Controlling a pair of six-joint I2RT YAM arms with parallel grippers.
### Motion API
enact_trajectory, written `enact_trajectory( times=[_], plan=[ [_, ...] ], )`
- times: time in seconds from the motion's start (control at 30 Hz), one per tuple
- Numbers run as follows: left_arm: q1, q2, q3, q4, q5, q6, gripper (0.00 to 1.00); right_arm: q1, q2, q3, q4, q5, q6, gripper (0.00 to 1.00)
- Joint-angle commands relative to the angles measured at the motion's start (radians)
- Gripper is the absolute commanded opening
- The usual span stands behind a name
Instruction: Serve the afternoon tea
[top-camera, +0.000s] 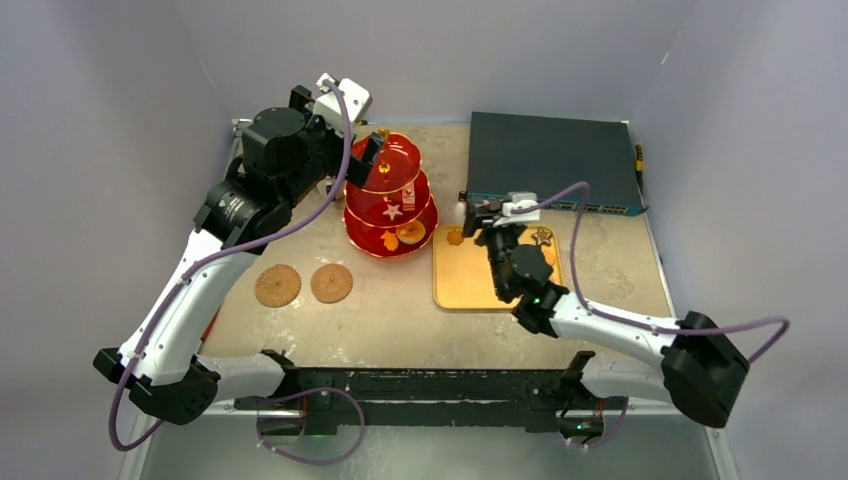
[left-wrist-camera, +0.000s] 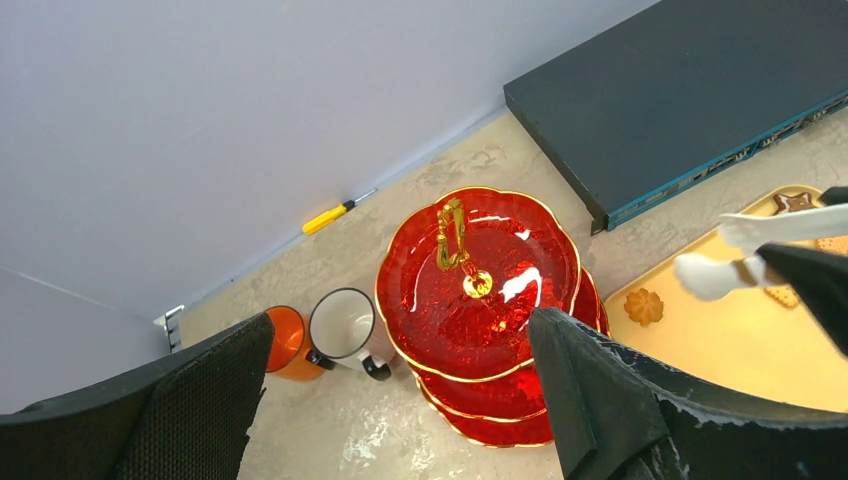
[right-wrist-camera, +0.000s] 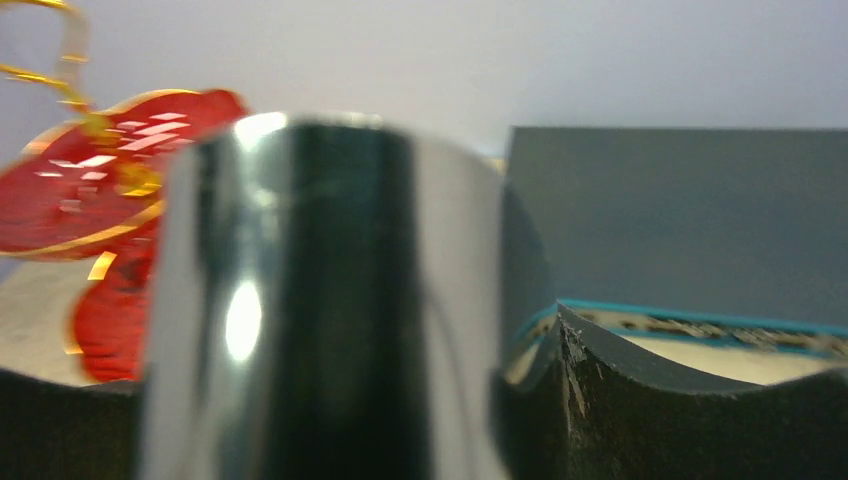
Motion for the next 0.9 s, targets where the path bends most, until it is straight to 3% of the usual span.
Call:
enact_trajectory(
  times=[0.0, 0.4, 0.87],
  plan=[
    [0.004, -0.025, 0.015, 0.014, 0.003, -0.012, 0.99, -0.094, -0.096, -0.080, -0.118, 0.088, 0.091, 0.66],
    [0.004, -0.014, 0.021, 0.013, 0.010, -0.021, 0.99, -0.303, -0.081, -0.149, -0.264, 0.119, 0.195, 0.68],
    [0.005, -0.011, 0.020, 0.016, 0.008, -0.012, 0.99, -0.480, -0.012, -0.145, -0.248, 0.076, 0.228, 0.68]
  ],
)
